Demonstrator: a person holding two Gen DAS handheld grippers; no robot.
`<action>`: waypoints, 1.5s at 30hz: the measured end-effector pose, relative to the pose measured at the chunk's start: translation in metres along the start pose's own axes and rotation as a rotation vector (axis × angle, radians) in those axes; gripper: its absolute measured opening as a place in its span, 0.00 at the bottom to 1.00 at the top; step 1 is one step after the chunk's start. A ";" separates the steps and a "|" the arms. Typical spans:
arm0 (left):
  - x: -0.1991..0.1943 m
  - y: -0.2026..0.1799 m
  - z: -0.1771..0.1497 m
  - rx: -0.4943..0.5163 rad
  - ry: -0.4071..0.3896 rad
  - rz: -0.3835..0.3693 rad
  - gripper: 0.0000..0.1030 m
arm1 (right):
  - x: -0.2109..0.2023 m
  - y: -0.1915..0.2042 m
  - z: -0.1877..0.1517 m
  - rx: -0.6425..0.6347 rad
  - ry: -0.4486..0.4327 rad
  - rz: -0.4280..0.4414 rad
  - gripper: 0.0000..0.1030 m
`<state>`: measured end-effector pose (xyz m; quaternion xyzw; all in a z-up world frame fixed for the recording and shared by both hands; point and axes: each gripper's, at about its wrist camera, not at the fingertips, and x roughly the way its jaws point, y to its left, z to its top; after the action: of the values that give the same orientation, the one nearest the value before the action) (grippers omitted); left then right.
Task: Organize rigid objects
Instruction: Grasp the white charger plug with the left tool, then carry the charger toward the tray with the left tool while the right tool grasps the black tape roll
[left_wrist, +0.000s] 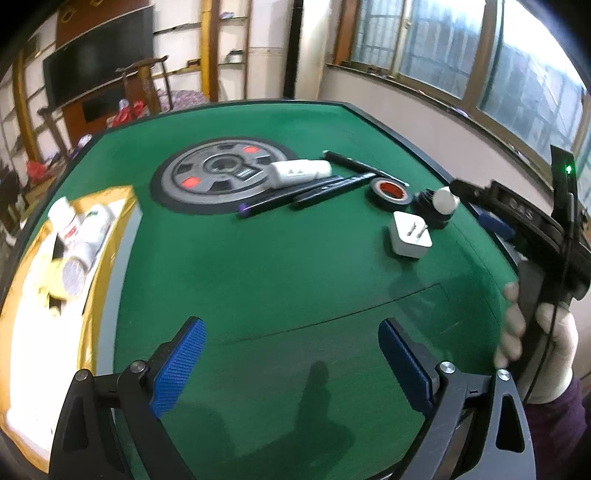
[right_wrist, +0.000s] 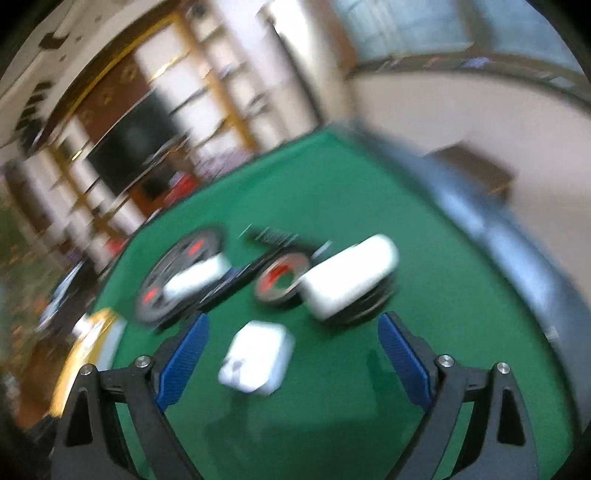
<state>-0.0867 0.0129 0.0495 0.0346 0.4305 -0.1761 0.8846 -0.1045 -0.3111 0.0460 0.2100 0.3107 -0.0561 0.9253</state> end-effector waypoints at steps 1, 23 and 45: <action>0.002 -0.007 0.003 0.015 -0.001 0.002 0.93 | -0.004 -0.005 0.001 0.020 -0.039 -0.043 0.90; 0.124 -0.121 0.069 0.136 0.032 -0.033 0.81 | 0.007 -0.095 0.020 0.328 -0.032 -0.033 0.90; 0.009 -0.032 0.034 -0.032 -0.093 -0.193 0.40 | 0.018 -0.073 0.016 0.239 0.011 -0.112 0.90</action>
<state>-0.0672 -0.0272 0.0664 -0.0292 0.3933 -0.2548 0.8829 -0.0980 -0.3831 0.0210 0.3012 0.3182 -0.1430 0.8875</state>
